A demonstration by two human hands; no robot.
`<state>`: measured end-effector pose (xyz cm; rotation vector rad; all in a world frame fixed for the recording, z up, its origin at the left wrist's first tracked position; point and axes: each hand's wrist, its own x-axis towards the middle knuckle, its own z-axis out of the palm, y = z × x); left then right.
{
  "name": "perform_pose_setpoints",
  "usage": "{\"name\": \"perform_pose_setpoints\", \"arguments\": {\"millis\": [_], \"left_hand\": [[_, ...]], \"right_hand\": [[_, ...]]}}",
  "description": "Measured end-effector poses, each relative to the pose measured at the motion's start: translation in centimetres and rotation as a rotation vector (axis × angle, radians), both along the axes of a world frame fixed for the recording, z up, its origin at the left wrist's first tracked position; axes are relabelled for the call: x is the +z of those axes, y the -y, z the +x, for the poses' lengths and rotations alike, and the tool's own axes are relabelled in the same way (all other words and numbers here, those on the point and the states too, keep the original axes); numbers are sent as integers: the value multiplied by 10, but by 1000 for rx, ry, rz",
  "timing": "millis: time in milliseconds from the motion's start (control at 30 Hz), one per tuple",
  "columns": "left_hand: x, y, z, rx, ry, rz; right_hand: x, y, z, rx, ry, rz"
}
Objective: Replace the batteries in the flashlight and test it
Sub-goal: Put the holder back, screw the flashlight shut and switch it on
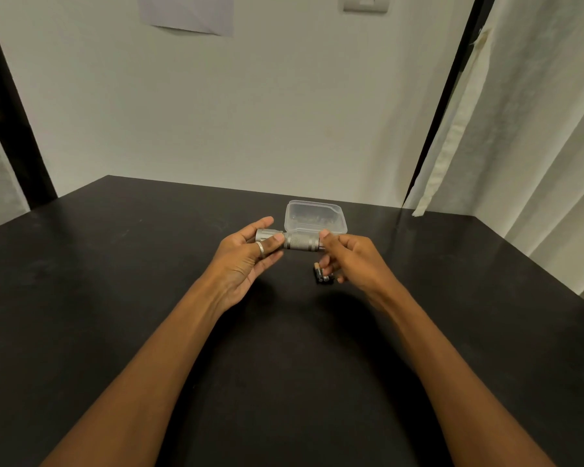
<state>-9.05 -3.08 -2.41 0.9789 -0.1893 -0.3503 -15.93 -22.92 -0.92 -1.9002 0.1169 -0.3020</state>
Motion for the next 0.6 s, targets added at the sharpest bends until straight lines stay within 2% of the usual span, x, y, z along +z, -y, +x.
{"name": "perform_pose_setpoints", "arguments": {"millis": [133, 333, 600], "left_hand": [[-1, 0, 0, -11, 15, 1], [-2, -1, 3, 26, -7, -1], [-3, 0, 3, -11, 28, 12]], "right_hand": [[-1, -1, 1, -49, -38, -44], [-1, 5, 2, 65, 33, 115], [-5, 0, 4, -41, -49, -43]]}}
